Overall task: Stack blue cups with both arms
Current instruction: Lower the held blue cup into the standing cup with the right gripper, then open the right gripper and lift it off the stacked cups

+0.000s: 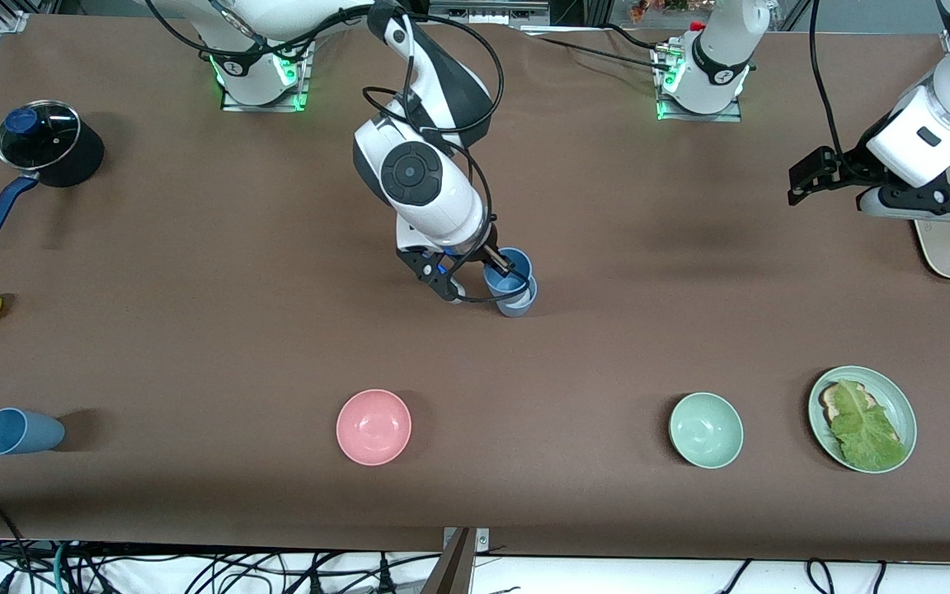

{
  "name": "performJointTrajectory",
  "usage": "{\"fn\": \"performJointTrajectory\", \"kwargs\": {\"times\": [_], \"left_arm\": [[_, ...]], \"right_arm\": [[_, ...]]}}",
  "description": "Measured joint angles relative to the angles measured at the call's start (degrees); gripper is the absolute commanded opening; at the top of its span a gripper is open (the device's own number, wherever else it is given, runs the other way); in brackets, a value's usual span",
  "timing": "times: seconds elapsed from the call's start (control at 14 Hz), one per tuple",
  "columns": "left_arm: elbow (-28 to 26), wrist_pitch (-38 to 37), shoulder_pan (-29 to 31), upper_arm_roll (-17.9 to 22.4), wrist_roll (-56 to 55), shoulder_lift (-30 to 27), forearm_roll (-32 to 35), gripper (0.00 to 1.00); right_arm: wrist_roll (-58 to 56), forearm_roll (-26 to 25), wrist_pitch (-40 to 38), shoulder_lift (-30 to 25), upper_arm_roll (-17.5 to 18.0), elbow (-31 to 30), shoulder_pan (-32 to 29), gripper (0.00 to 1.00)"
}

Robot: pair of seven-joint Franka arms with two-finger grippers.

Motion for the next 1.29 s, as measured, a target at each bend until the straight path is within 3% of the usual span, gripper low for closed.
{"fn": "performJointTrajectory", "kwargs": {"times": [0.79,0.86,1.0,1.07,1.29], "left_arm": [[0.39,-0.47,0.06,-0.79,-0.01,0.25,0.0,1.0],[0.41,-0.48,0.06,-0.81,-0.01,0.25,0.0,1.0],[0.42,-0.52,0.06,-0.82,-0.01,0.25,0.0,1.0],[0.42,-0.54,0.06,-0.83,-0.01,0.25,0.0,1.0],[0.43,-0.59,0.06,-0.85,-0.01,0.25,0.0,1.0]], "right_arm": [[0.7,0.43,0.9,1.76,-0.01,0.03,1.24,0.0],[0.73,0.44,0.9,1.84,-0.01,0.03,1.34,0.12],[0.8,0.44,0.91,2.3,-0.01,0.03,1.44,0.93],[0.82,0.44,0.92,2.57,-0.07,0.03,1.44,1.0],[0.82,-0.89,0.92,2.79,-0.31,0.36,1.46,1.0]]}}
